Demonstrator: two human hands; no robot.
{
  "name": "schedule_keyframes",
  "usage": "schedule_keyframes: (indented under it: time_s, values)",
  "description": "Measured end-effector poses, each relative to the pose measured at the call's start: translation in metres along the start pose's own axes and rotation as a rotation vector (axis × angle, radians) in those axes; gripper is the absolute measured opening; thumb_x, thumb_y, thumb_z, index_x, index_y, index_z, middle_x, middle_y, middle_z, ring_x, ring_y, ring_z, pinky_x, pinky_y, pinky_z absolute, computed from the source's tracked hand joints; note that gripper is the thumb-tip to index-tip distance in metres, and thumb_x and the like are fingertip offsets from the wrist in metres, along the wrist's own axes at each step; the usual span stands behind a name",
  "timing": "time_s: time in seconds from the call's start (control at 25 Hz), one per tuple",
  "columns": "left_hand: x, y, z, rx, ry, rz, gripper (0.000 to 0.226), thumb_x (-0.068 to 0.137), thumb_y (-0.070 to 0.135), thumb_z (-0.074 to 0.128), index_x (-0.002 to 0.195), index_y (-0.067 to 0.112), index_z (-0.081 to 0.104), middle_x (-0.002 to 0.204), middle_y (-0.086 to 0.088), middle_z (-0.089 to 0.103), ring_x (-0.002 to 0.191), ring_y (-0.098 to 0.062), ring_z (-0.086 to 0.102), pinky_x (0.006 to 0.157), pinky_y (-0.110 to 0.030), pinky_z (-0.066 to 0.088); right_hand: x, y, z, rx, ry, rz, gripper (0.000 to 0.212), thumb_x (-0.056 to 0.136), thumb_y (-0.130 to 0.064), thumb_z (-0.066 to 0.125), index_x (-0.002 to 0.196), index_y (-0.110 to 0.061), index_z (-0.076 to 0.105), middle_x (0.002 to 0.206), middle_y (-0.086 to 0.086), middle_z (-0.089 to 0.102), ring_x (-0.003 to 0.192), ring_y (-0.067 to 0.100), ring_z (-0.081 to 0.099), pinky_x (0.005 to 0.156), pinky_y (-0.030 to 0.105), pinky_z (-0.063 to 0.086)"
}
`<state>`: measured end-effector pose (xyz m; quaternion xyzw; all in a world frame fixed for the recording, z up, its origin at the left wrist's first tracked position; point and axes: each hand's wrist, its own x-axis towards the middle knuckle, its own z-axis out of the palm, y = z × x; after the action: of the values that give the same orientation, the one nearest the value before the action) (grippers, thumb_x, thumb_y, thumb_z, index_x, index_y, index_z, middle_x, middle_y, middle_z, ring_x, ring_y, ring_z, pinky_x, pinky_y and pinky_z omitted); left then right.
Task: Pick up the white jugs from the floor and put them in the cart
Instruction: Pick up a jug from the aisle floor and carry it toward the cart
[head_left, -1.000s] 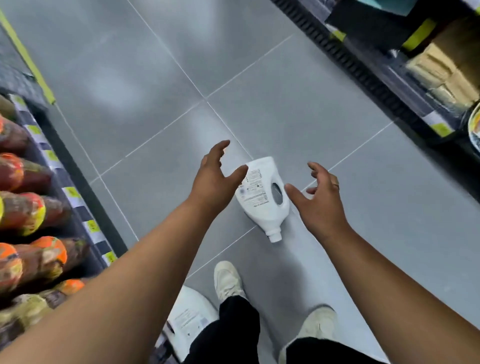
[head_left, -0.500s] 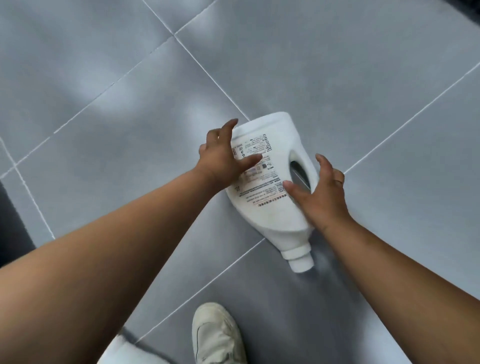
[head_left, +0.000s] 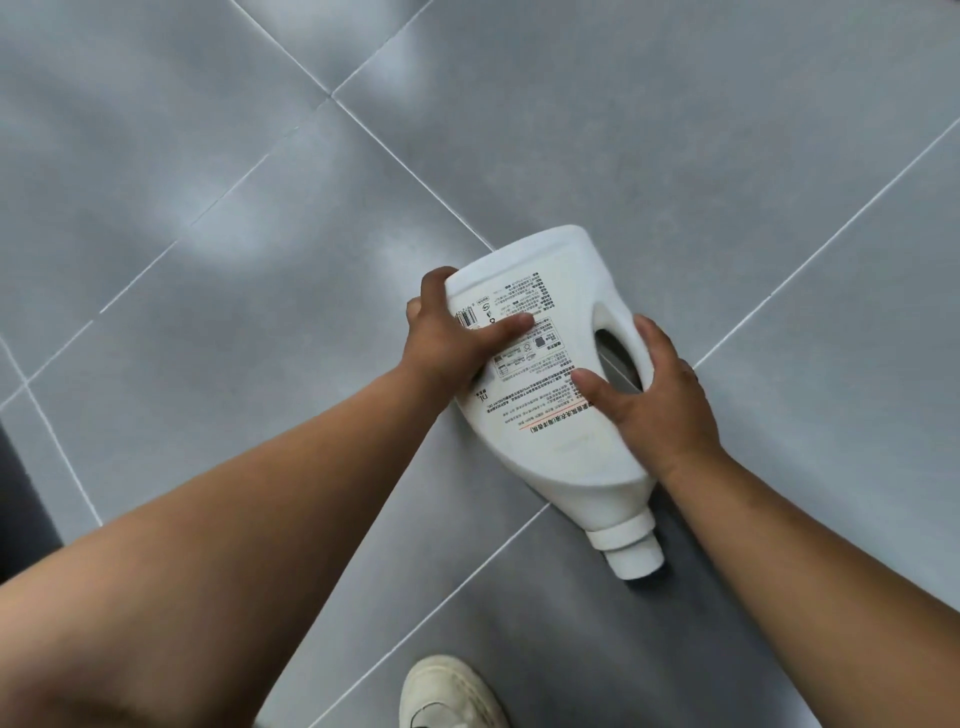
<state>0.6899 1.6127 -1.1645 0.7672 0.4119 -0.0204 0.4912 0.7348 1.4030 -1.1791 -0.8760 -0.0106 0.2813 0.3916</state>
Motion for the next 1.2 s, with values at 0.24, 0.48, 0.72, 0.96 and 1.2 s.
schedule_keyframes:
  time_s: [0.24,0.48,0.72,0.96,1.2]
  values:
    - [0.003,0.005,0.005,-0.051,0.002,-0.006,0.082,0.051,0.049,0.091,0.116,0.039,0.042,0.128,-0.002,0.046,0.103,-0.013,0.06,0.09,-0.04,0.057,-0.003,-0.001,-0.011,0.025,0.007,0.003,0.101,0.063,-0.069,0.072,0.148,-0.04,0.025,0.143,0.005,0.046,0.131,0.022,0.045,0.101,0.039,0.04]
    - [-0.009,0.076,-0.017,-0.179,0.006,0.031,0.089,0.039,0.06,0.09,0.113,0.043,0.042,0.127,-0.005,0.055,0.107,-0.02,0.065,0.08,-0.043,0.061,-0.006,-0.052,-0.076,0.028,0.066,-0.107,0.109,0.053,-0.078,0.069,0.147,-0.044,0.025,0.144,0.002,0.046,0.129,0.02,0.047,0.103,0.04,0.041]
    - [-0.08,0.215,-0.096,-0.229,0.063,0.126,0.088,0.042,0.06,0.089,0.113,0.043,0.041,0.128,-0.004,0.054,0.107,-0.02,0.065,0.082,-0.043,0.06,-0.07,-0.169,-0.182,0.076,0.105,-0.184,0.117,0.04,-0.085,0.067,0.144,-0.049,0.026,0.14,-0.003,0.049,0.121,0.013,0.053,0.105,0.042,0.042]
    - [-0.191,0.398,-0.211,-0.273,0.095,0.223,0.085,0.044,0.062,0.088,0.112,0.045,0.041,0.128,-0.003,0.055,0.108,-0.017,0.065,0.083,-0.044,0.06,-0.185,-0.333,-0.331,0.071,0.134,-0.29,0.114,0.044,-0.079,0.069,0.145,-0.052,0.023,0.146,-0.004,0.043,0.129,0.015,0.045,0.105,0.039,0.038]
    - [-0.321,0.595,-0.323,-0.326,0.176,0.456,0.082,0.044,0.06,0.088,0.111,0.044,0.042,0.126,-0.004,0.051,0.107,-0.017,0.063,0.089,-0.043,0.057,-0.314,-0.487,-0.482,0.104,0.257,-0.463,0.114,0.043,-0.081,0.067,0.145,-0.051,0.025,0.138,-0.003,0.047,0.127,0.015,0.046,0.103,0.038,0.04]
